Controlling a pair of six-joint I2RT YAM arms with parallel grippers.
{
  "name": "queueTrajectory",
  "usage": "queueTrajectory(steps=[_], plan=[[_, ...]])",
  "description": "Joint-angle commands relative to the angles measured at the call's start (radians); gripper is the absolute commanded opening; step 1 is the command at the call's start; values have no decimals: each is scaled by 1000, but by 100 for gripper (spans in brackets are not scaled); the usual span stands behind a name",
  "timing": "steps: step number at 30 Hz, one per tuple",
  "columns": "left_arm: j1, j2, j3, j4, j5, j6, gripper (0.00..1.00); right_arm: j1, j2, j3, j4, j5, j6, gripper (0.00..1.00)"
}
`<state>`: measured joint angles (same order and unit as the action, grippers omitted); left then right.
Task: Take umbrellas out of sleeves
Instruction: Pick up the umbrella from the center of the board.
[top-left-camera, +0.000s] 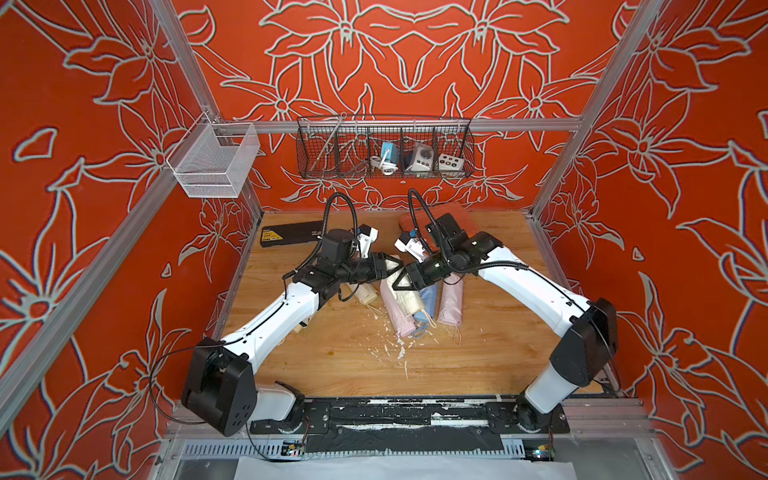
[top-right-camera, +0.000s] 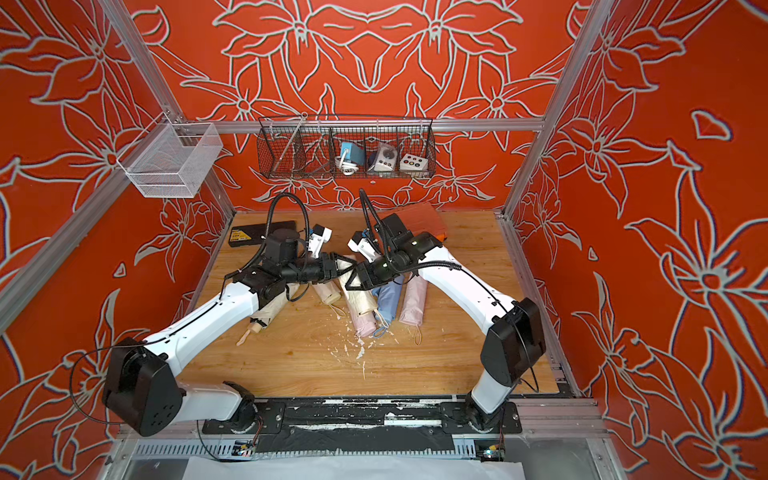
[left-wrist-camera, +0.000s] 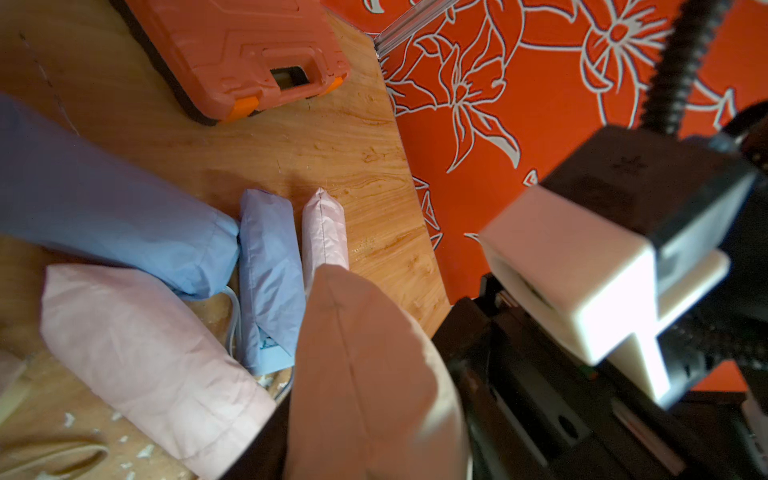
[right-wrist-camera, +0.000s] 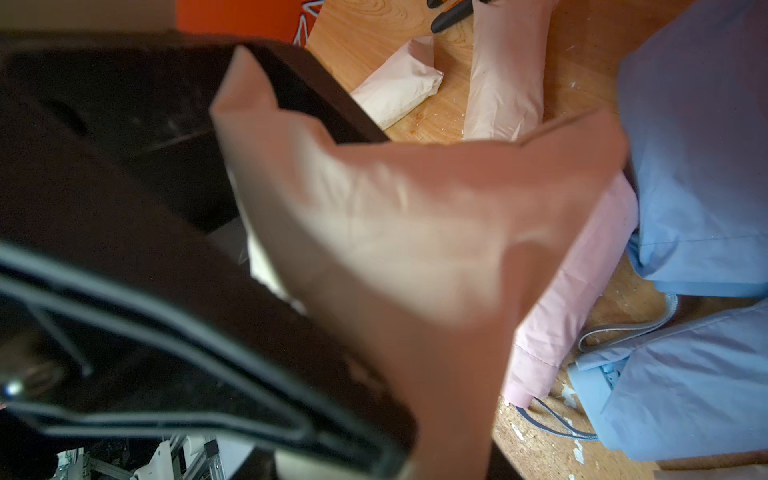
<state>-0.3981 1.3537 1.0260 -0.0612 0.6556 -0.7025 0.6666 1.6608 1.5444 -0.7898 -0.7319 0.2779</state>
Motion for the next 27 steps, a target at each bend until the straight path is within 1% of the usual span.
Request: queueTrajectory(steps=[1, 3, 4, 6, 7, 8, 11, 13, 15, 17, 19, 21, 24, 25, 26, 27], plan=[[0, 20, -15, 2, 44, -2, 38, 6, 0, 59, 15, -2, -34, 46], [5, 29, -17, 10, 60, -9, 32, 8, 1, 60, 12, 1, -37, 47], [7, 31, -17, 13, 62, -12, 30, 8, 2, 61, 9, 3, -38, 49], [14, 34, -18, 17, 71, -23, 28, 8, -3, 59, 3, 8, -40, 56], [18, 35, -21, 25, 78, -28, 26, 8, -6, 57, 1, 10, -42, 63], [22, 35, -20, 29, 81, -32, 26, 8, -9, 56, -4, 16, -44, 67], [34, 40, -25, 37, 82, -47, 25, 5, -23, 55, -24, 36, -55, 78], [47, 48, -37, 59, 92, -74, 24, -3, -40, 59, -37, 44, -52, 83], [60, 56, -49, 91, 106, -106, 24, -25, -68, 58, -38, 46, -32, 87], [71, 61, -62, 134, 120, -143, 24, -60, -111, 36, -6, 45, 21, 89], [80, 64, -74, 184, 128, -182, 24, -109, -162, -3, 41, 41, 107, 90], [90, 63, -92, 251, 132, -237, 24, -180, -222, -71, 126, 3, 235, 91], [106, 66, -129, 383, 138, -353, 23, -260, -326, -200, 249, -4, 377, 92], [108, 67, -142, 429, 136, -390, 23, -267, -365, -236, 271, 18, 394, 92], [111, 68, -158, 487, 132, -437, 24, -272, -400, -261, 256, 59, 405, 95], [113, 70, -174, 548, 129, -486, 23, -279, -424, -275, 236, 74, 420, 96]])
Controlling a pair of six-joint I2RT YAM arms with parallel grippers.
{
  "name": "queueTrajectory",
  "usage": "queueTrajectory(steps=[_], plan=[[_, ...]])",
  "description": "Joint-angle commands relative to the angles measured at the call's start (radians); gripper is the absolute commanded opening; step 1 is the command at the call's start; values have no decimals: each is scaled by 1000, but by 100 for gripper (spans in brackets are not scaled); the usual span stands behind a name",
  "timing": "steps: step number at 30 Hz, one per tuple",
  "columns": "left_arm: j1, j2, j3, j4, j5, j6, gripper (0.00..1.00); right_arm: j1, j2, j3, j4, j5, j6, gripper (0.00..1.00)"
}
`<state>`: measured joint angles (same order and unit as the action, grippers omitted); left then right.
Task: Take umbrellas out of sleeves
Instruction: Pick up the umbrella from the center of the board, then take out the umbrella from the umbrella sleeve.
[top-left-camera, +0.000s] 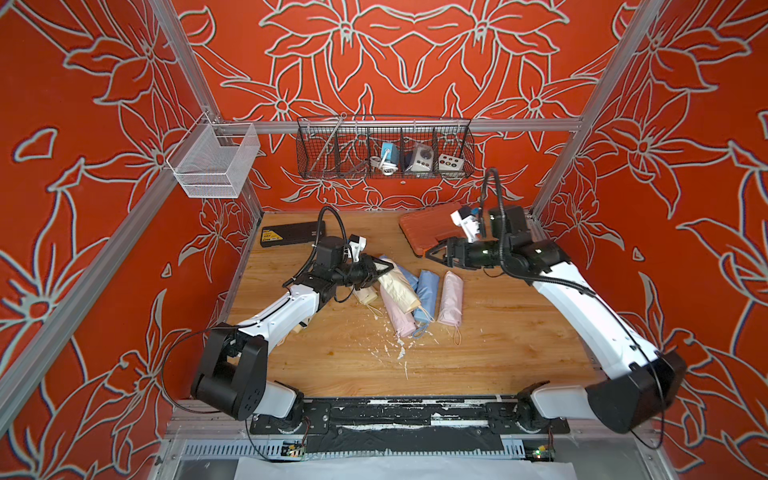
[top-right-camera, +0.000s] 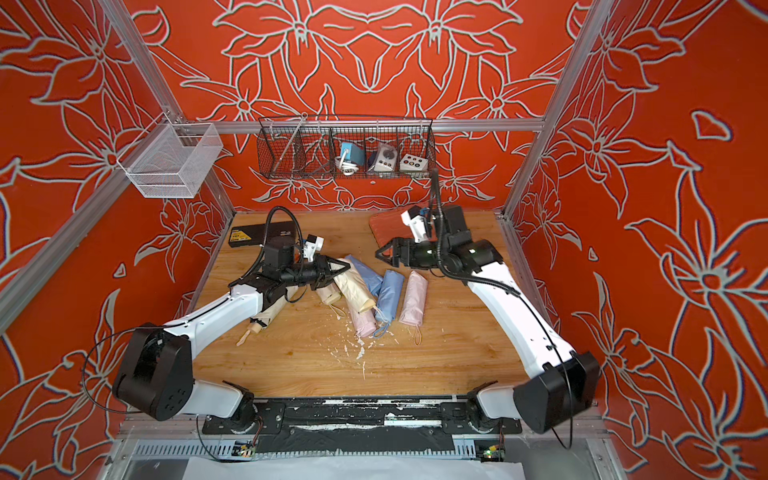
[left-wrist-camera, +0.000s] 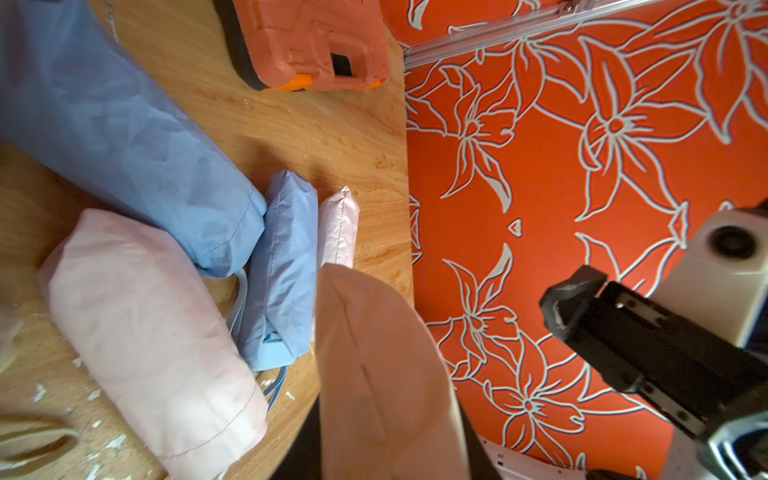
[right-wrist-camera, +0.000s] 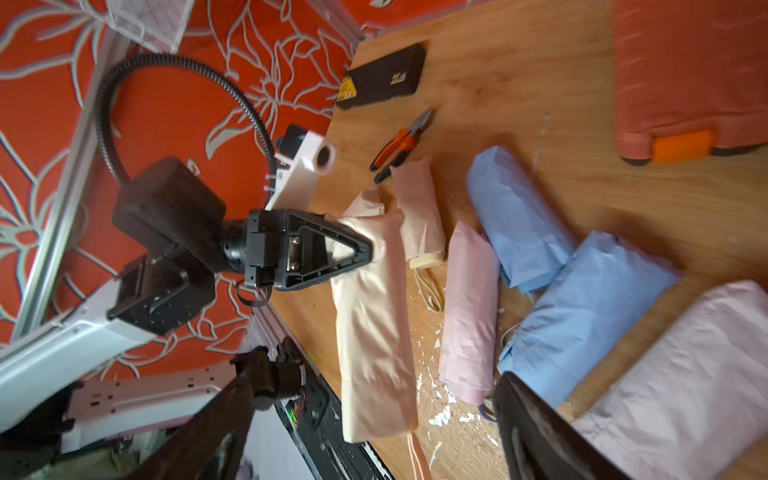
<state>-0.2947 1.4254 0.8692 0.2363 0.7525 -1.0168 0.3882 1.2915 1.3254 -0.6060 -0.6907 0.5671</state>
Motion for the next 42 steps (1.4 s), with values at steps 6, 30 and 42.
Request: queueTrajectory(steps=[6, 30, 42], plan=[[9, 9, -116, 618, -28, -443, 24, -23, -78, -196, 196, -207, 346, 78], [9, -78, -165, 693, -197, -456, 26, 18, -96, -312, 358, -241, 569, 59], [9, -111, -186, 668, -200, -431, 27, 114, -77, -293, 500, -185, 659, 57]])
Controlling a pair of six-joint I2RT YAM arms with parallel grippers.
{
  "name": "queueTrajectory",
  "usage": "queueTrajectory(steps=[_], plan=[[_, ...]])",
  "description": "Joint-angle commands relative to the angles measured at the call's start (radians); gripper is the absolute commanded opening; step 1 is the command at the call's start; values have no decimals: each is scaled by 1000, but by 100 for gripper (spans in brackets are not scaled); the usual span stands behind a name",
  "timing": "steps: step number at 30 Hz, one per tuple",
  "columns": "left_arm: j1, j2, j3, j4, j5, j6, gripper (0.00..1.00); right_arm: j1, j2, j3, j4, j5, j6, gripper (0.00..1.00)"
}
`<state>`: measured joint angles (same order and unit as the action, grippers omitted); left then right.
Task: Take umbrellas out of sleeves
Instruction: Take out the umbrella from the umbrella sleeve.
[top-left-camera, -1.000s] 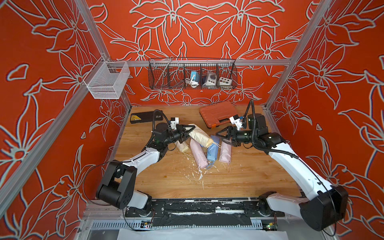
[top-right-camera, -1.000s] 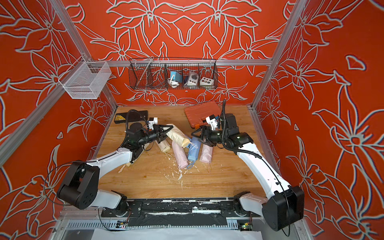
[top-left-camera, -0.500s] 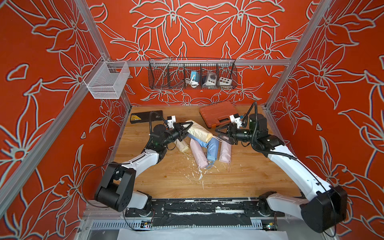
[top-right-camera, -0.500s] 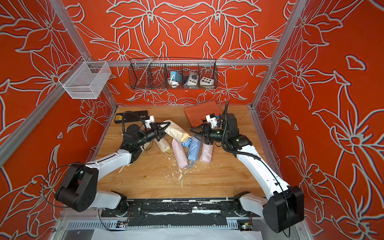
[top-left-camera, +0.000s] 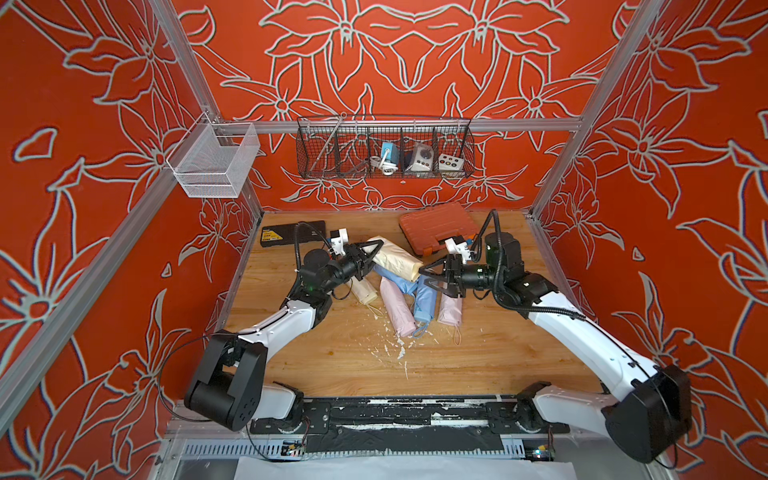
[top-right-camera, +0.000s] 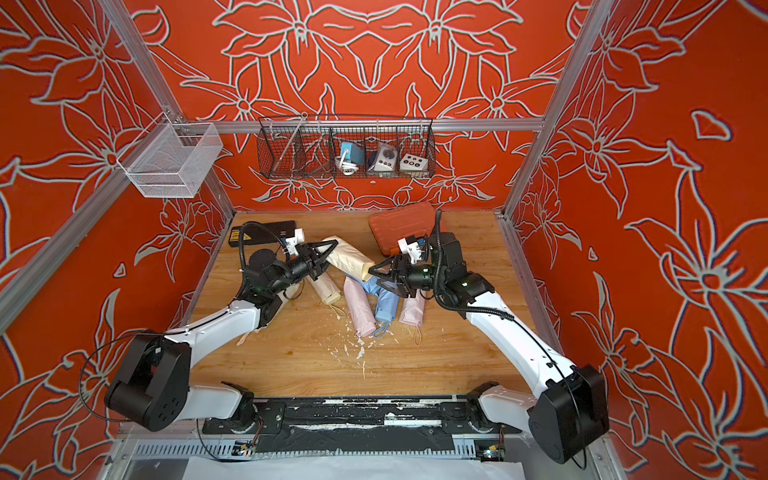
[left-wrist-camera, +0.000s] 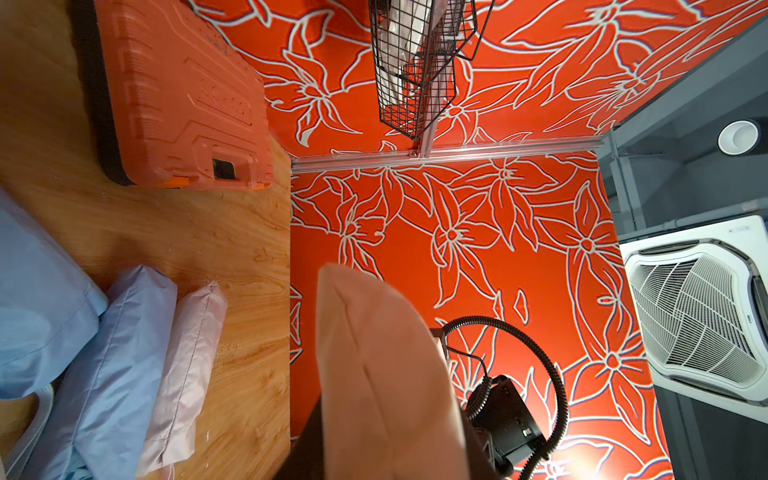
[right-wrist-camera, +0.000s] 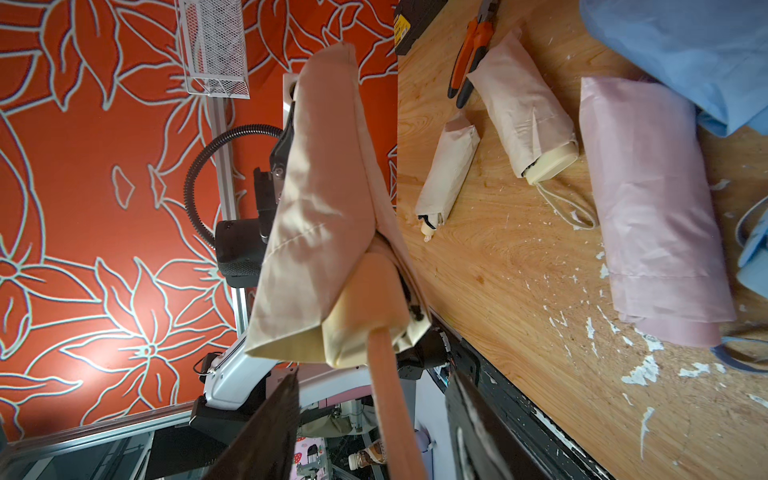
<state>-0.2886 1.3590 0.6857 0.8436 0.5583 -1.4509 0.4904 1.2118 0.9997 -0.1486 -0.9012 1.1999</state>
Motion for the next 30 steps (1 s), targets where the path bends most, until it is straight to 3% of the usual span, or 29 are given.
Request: queueTrajectory(steps=[1, 9, 21, 30], plan=[[3, -49, -5, 61, -6, 1, 27, 14, 6, 30, 48, 30, 31, 56], [3, -85, -37, 53, -13, 1, 27, 21, 28, 36, 90, 43, 53, 50], [16, -92, -48, 78, -43, 7, 27, 39, 6, 43, 47, 47, 80, 50], [17, -82, -43, 100, -53, 3, 27, 57, 11, 2, 162, 62, 194, 50]])
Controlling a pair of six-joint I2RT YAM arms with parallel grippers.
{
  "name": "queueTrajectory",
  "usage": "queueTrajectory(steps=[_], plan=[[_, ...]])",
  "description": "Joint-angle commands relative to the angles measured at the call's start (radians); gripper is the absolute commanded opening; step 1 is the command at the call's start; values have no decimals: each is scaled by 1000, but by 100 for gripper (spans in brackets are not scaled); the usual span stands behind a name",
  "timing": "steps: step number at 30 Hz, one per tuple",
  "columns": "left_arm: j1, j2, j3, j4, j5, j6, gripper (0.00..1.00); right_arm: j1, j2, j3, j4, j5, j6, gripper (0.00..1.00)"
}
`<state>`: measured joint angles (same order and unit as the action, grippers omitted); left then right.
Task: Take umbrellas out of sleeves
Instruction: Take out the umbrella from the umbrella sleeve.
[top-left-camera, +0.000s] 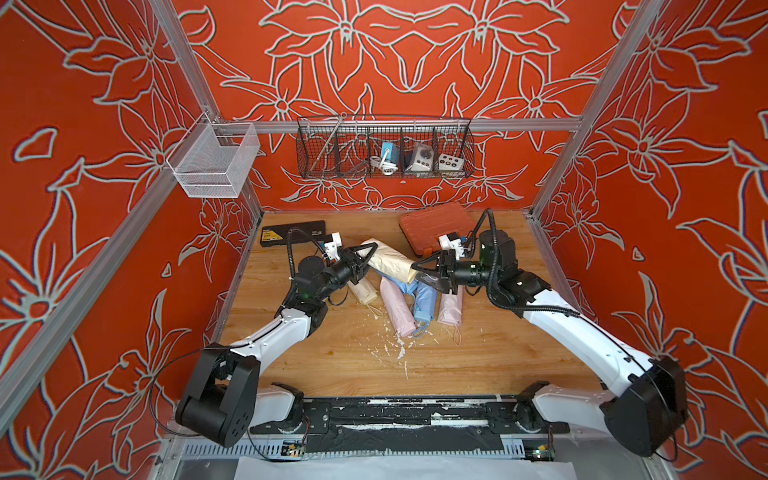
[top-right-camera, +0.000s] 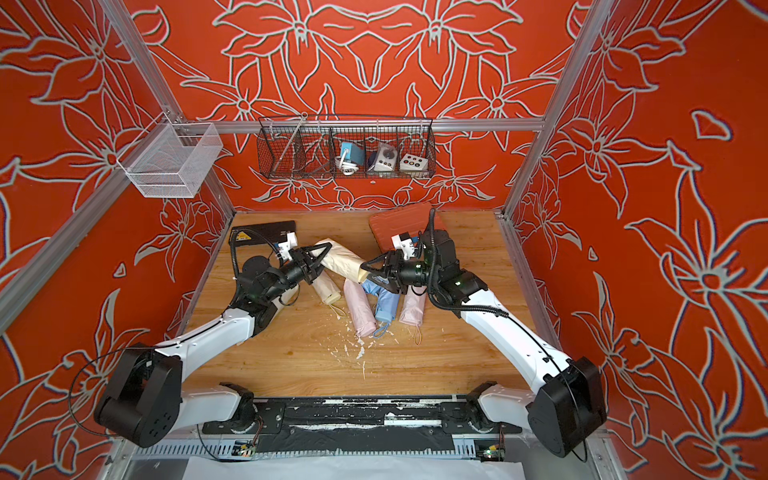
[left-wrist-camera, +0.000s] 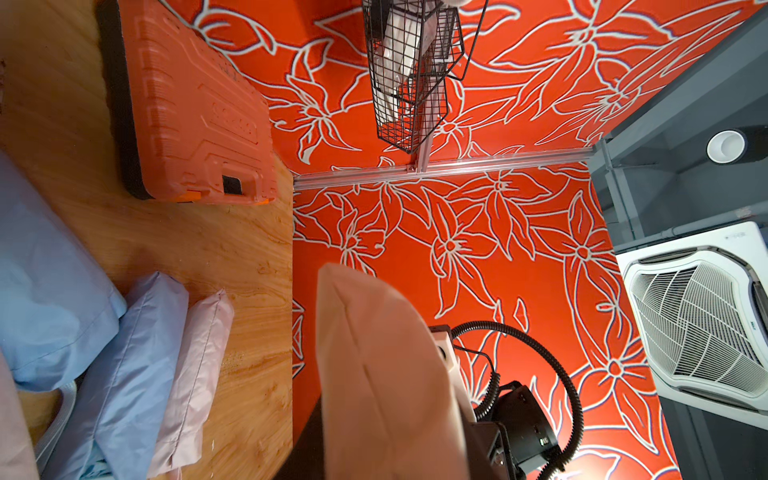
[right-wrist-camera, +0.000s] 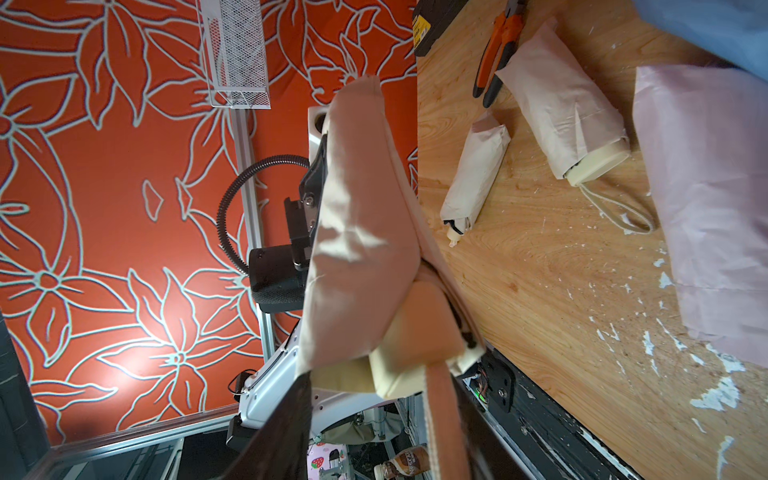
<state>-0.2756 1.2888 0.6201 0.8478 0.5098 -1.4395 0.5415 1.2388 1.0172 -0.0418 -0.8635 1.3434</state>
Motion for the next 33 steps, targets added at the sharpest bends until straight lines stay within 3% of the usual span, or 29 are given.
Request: queueTrajectory(steps=[1, 14, 33], plan=[[4, -13, 21, 96, -6, -9, 27, 6, -16, -21, 63, 27, 58, 50], [4, -19, 10, 119, -10, -36, 27, 11, -7, -68, 93, 46, 74, 45], [4, -40, -23, 112, -14, -30, 27, 23, 38, 2, 103, 52, 82, 42]])
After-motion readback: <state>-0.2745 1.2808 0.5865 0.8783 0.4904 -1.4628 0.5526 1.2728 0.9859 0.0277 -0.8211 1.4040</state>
